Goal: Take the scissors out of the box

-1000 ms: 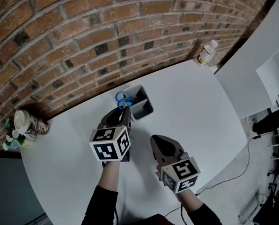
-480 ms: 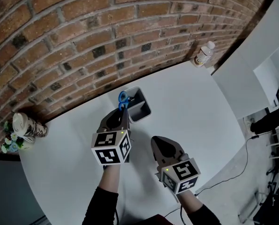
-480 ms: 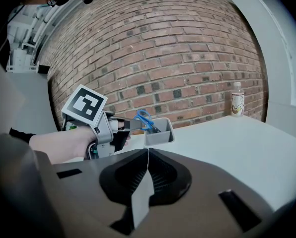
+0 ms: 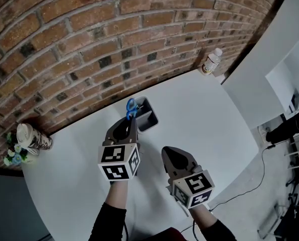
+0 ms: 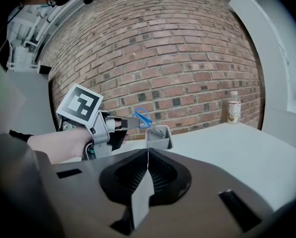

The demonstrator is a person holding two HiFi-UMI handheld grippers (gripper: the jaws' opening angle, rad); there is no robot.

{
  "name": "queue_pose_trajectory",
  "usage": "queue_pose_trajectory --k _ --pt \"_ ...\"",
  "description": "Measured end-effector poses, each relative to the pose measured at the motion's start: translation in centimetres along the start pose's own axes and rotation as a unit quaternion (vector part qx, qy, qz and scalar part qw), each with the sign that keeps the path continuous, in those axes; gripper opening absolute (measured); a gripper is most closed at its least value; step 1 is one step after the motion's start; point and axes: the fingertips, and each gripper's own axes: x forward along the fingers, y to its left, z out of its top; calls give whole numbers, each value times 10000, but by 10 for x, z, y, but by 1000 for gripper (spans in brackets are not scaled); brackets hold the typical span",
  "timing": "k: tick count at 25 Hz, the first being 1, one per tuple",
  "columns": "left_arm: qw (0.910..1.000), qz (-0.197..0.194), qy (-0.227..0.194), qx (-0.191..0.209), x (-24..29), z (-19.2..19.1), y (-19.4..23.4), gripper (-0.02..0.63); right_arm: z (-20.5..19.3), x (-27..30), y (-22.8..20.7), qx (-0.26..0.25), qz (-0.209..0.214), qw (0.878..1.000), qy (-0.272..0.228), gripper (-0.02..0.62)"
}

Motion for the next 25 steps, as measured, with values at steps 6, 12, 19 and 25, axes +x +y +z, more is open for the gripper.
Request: queue_pose_trajectory --k 6,12,19,25 --pt "9998 -15 -159 120 -17 16 -11 29 13 -17 7 -41 6 9998 -173 9" --pt "9995 -14 -258 196 -35 26 -24 29 24 -37 8 -78 -35 9993 -353 9" --pt "9990 6 -331 314 -53 32 -36 29 28 -53 7 -113 -85 9987 -481 9" --pt "9987 27 -375 357 -65 36 -37 29 29 -59 14 -16 1 9988 -487 9"
